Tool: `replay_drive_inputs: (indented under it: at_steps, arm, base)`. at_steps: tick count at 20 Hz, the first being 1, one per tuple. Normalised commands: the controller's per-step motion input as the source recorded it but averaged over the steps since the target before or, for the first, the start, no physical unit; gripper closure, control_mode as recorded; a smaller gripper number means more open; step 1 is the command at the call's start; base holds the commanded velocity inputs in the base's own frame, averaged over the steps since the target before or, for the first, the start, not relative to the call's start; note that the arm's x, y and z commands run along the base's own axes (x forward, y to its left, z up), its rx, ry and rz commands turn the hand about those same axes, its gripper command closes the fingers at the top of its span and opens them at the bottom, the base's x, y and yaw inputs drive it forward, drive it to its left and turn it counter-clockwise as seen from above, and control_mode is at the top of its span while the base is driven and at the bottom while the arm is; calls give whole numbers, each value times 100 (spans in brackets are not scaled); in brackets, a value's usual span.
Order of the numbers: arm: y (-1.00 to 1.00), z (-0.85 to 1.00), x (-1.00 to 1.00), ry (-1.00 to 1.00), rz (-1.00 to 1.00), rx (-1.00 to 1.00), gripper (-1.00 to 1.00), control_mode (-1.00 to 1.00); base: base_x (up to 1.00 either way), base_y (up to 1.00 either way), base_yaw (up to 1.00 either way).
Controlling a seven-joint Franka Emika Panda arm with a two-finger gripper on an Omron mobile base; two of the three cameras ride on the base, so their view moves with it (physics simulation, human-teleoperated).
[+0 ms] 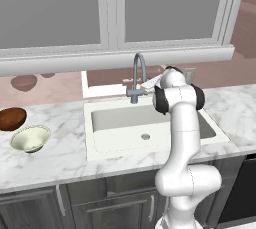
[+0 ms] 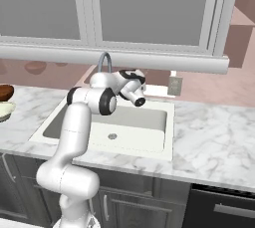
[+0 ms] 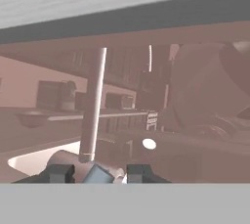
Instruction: Rinse each bowl for a few seconds and place them down in the sink or on the counter.
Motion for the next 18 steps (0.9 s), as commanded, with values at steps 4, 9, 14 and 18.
replay_drive_inputs:
  at_steps: [4, 9, 14, 18]
  arm:
    - [-30, -61, -4, 0, -1, 0, 100, -100]
    - [-38, -60, -7, 0, 0, 0, 100, -100]
    - [-56, -57, -11, 1, 0, 1, 100, -100]
    - [-75, -62, -14, 3, 0, 6, 100, -100]
  base:
    - [0, 0, 0]
    - [0, 0, 0]
    - [0, 0, 0]
    - [0, 0, 0]
